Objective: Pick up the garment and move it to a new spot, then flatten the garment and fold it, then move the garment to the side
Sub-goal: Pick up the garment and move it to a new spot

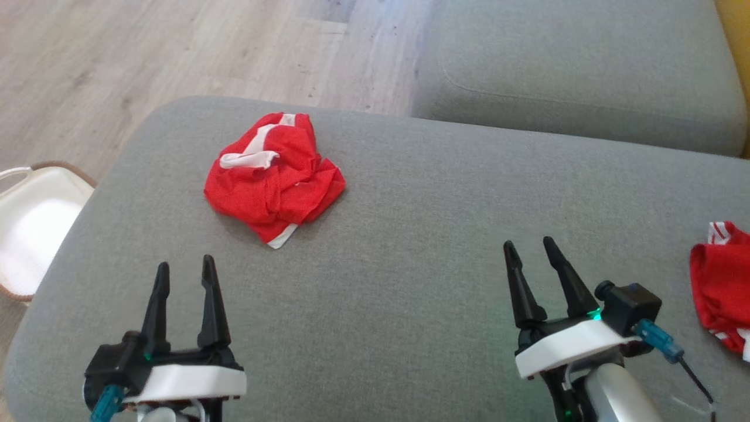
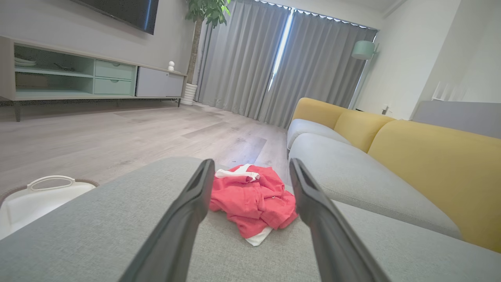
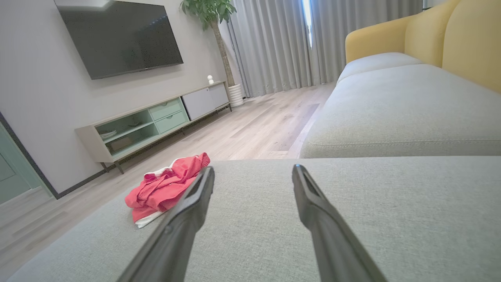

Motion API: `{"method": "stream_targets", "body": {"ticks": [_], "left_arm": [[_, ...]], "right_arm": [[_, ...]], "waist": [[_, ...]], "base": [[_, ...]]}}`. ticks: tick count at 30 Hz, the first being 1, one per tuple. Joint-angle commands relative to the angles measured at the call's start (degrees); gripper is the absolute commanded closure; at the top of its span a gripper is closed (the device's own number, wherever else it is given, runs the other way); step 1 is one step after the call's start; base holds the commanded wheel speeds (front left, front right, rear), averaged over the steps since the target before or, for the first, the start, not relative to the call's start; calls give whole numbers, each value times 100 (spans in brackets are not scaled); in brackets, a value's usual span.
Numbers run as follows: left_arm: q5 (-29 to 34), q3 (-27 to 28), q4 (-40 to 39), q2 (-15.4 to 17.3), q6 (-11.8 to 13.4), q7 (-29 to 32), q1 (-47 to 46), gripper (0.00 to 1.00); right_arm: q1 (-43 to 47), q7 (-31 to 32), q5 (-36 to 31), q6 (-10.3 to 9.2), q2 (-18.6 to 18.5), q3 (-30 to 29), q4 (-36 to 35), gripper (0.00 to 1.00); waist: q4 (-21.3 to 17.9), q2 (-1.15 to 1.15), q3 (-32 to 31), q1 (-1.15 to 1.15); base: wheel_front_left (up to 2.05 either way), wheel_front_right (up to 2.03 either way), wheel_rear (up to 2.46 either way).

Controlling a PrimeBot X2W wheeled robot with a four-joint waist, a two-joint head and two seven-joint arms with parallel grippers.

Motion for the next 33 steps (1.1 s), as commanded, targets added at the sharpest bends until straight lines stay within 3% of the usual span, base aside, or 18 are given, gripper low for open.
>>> {"method": "stream_targets", "body": {"ticks": [1,15,20,33], "left_arm": [[50,212,-174,20,-8,-29,-118,0],[228,456,-168,24,-79,-29,-284,0],[426,386,265,294,-180,23,-885,0],[513,-281,2061,1442,-330,2056,-3556,0]], "right_arm": [[-84,-63,37,-4,-18,158,-146,0],[-101,-63,89,-4,-18,244,-164,0],[-244,-63,-15,-4,-18,203,-213,0],[-851,-63,-276,-4,-18,-79,-478,0]], "waist": [[55,0,-35,0],[-5,0,73,0],[-207,0,443,0],[-998,0,1777,0]], "base": [[0,0,0],[0,0,0],[0,0,0],[0,0,0]]}}
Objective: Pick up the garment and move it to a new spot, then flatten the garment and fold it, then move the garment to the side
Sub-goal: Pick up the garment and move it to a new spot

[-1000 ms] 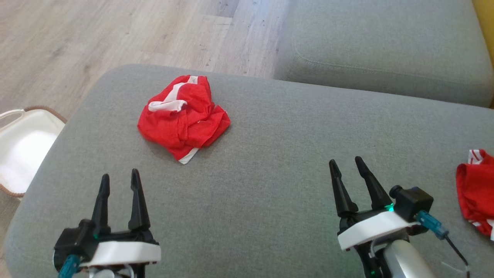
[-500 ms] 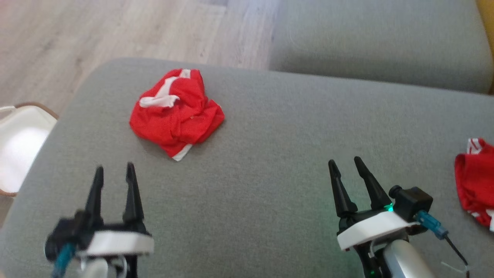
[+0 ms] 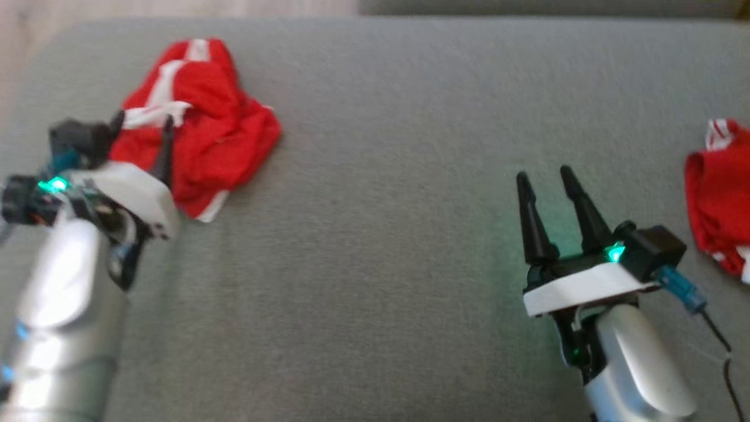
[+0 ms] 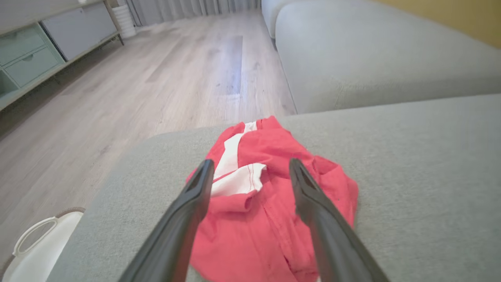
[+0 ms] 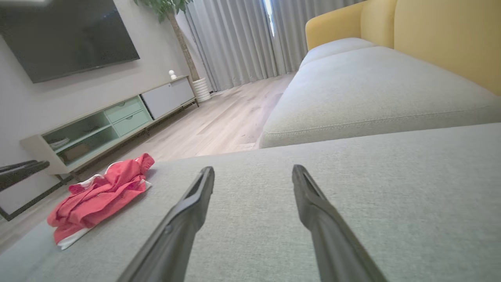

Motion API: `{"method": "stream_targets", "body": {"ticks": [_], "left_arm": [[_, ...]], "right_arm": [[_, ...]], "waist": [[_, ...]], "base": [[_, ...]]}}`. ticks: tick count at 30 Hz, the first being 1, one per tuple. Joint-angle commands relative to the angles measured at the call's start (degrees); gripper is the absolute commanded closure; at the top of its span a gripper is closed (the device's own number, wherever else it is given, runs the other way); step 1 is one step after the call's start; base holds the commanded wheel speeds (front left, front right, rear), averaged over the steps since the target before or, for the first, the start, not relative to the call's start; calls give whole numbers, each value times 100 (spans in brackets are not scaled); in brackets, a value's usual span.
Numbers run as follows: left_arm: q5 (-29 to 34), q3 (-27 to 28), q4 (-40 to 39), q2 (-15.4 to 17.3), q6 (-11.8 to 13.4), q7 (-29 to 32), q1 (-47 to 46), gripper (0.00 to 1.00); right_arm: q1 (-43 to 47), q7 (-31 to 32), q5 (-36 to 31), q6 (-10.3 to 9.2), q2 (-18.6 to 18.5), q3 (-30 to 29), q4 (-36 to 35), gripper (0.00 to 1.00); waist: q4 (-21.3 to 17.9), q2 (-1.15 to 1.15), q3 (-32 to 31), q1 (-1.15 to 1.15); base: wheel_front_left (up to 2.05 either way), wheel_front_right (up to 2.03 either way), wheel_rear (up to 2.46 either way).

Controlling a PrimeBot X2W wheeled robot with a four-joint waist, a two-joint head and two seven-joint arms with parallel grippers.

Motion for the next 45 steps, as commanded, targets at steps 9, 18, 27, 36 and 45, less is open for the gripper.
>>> {"method": "stream_targets", "body": {"ticks": [9,18,27,36,45], "left_arm": [[-200,-165,1262,1030,-31,768,-1424,0],[-185,-177,2150,1183,127,661,-1698,100],[-323,-48,1934,1048,145,-1052,-1773,100],[-408,-28,464,752,84,-2044,-1557,100],[-446,-30,-1238,378,239,-2054,-1130,100]], "right_arm": [[-409,-62,-97,-4,-12,-87,-359,0],[-396,-62,-97,-4,-11,-182,-401,0],[-317,-62,-101,-4,-11,-220,-282,0],[-90,-62,-61,-4,-11,-165,-133,0],[6,-62,5,-4,-11,-49,-80,0]], "waist": [[-880,0,1012,-2],[-1030,0,1077,-2],[-938,0,615,-2],[-812,0,-19,-2],[-862,0,-266,-2]], "base": [[0,0,0],[0,0,0],[0,0,0],[0,0,0],[0,0,0]]}}
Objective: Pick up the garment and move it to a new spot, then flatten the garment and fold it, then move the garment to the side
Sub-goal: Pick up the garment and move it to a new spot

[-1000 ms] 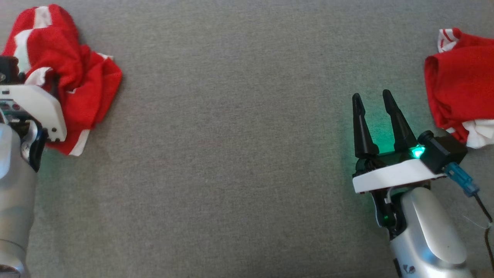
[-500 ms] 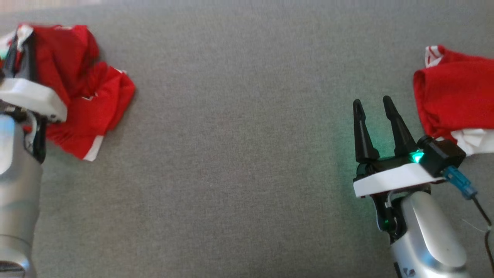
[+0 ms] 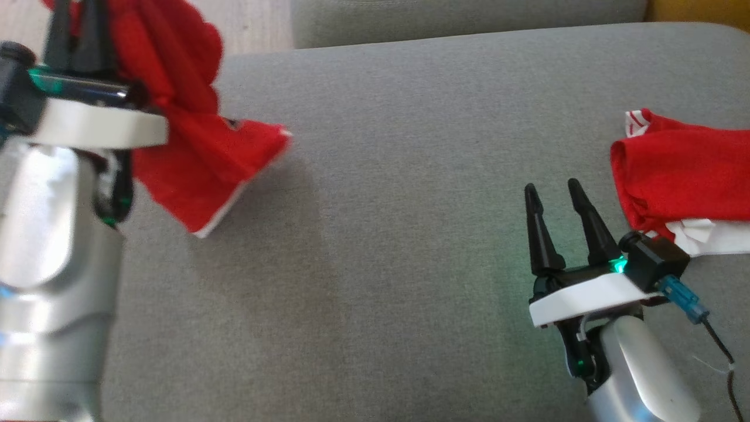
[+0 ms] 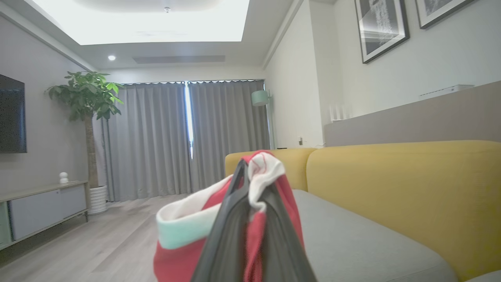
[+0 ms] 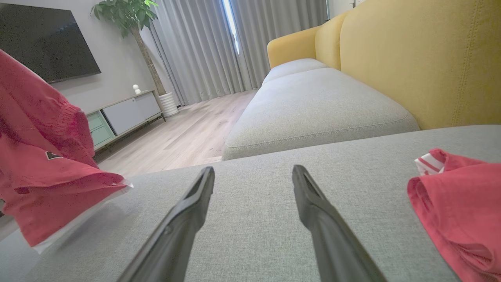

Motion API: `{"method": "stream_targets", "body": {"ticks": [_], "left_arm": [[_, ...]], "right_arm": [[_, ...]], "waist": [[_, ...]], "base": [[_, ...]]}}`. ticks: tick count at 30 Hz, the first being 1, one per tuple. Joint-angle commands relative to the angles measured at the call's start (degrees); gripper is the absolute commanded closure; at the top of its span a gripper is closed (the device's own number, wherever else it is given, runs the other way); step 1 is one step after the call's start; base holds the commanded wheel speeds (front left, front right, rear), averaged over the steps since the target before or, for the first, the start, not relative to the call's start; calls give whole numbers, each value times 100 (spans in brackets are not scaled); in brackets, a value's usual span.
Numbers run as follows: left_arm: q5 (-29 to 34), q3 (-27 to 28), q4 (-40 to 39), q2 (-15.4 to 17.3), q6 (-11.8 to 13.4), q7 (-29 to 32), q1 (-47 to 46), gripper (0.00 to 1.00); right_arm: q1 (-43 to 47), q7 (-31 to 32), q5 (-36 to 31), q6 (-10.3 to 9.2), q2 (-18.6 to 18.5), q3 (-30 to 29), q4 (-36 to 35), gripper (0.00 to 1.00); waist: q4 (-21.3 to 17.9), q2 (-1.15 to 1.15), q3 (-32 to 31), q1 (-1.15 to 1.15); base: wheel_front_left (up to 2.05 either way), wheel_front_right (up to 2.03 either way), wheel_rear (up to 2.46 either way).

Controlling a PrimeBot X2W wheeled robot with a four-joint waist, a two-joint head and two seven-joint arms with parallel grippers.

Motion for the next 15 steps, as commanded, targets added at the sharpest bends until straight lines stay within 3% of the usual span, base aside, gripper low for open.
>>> {"method": "stream_targets", "body": {"ticks": [1,7,15], "left_arm": [[-25,135,-265,137,38,24,-151,100],[91,-227,-831,-158,170,354,-109,100],[221,-720,-762,-487,134,548,-313,100]], "right_arm": [[-69,-62,58,-4,-9,165,-157,0],[-147,-62,199,-4,-9,259,-236,0],[-322,-62,382,-4,-9,337,-340,0]], "waist": [[-36,0,-1,1],[-262,0,139,1],[-758,0,479,1]], "base": [[0,0,0],[0,0,0],[0,0,0]]}}
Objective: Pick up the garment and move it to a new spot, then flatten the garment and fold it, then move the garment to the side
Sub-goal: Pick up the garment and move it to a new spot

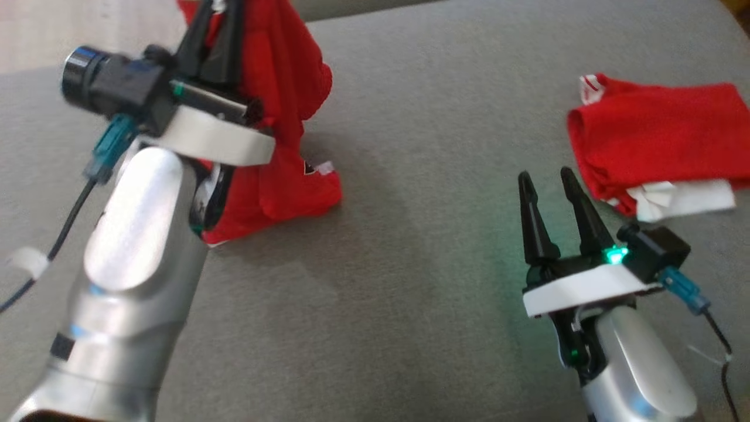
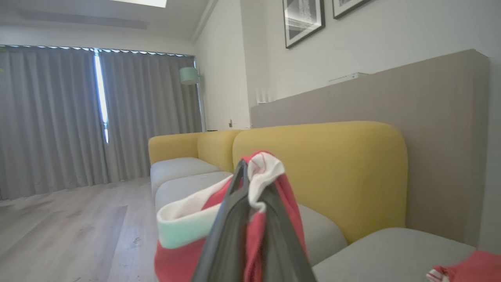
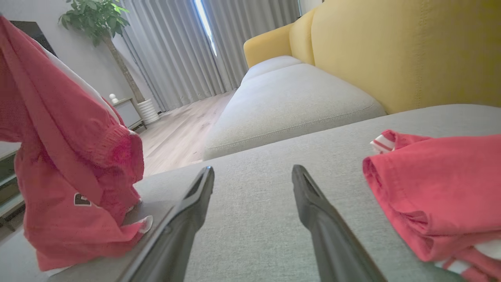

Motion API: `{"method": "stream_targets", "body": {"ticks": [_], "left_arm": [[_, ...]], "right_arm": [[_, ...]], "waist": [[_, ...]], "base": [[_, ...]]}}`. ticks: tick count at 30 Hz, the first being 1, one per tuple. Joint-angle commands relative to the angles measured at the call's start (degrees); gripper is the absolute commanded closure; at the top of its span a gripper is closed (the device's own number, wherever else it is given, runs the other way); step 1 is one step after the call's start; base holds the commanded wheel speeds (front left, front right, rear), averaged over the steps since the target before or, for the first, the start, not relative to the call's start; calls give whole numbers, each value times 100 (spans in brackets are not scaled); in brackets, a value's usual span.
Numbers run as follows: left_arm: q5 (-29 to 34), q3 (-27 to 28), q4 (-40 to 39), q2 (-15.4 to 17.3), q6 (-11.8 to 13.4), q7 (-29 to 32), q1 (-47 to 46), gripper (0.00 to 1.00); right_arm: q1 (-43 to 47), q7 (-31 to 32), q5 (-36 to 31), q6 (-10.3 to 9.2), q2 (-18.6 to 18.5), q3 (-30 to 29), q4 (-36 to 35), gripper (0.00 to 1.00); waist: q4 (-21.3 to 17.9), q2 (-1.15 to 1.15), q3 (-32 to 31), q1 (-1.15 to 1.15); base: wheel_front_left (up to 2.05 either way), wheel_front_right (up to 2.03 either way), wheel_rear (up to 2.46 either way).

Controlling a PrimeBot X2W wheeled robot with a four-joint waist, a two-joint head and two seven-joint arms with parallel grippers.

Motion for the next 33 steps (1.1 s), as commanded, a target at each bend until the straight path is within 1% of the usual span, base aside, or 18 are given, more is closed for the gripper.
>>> {"method": "stream_targets", "body": {"ticks": [1,4,8,12,14,15,16,17,20,24,26,27,33], "left_arm": [[57,156,-126,139,-21,27,-433,100],[154,133,68,191,-24,-24,-742,100],[335,203,329,333,60,-167,-1285,100],[510,235,671,457,152,-281,-1730,100],[548,219,982,458,187,-278,-1860,100],[551,206,1174,450,190,-247,-1903,82],[545,181,1394,440,173,-182,-1935,13],[533,151,1606,428,138,-123,-1960,0],[485,93,2095,409,45,-101,-1975,0],[340,92,2399,356,-68,-288,-1889,0],[270,62,2444,341,-149,-371,-1808,0],[270,62,2444,341,-149,-371,-1808,0],[111,50,2284,415,-252,-515,-1364,0]], "right_arm": [[-252,-62,51,-5,-9,153,-227,0],[-340,-62,149,-5,-9,229,-266,0],[-403,-62,275,-5,-9,307,-297,0],[-435,-62,340,-5,-9,358,-309,0],[-441,-62,355,-5,-9,359,-314,0],[-445,-62,361,-5,-9,365,-317,0],[-455,-62,367,-5,-9,371,-316,0],[-466,-62,372,-5,-9,372,-314,0],[-500,-62,376,-5,-9,387,-311,0],[-500,-62,333,-5,-9,328,-303,0],[-474,-62,280,-5,-9,294,-281,0],[-474,-62,280,-5,-9,294,-281,0],[-409,-62,99,-5,-9,217,-198,0]], "waist": [[-215,0,174,0],[-451,0,308,0],[-716,0,432,0],[-892,0,507,0],[-929,0,523,0],[-945,0,533,0],[-957,0,543,0],[-963,0,552,0],[-943,0,563,0],[-785,0,539,0],[-661,0,506,0],[-661,0,506,0],[-241,0,296,0]], "base": [[0,0,0],[0,0,0],[0,0,0],[0,0,0],[0,0,0],[0,0,0],[0,0,0],[0,0,0],[0,0,0],[0,0,0],[0,0,0],[0,0,0],[0,0,0]]}}
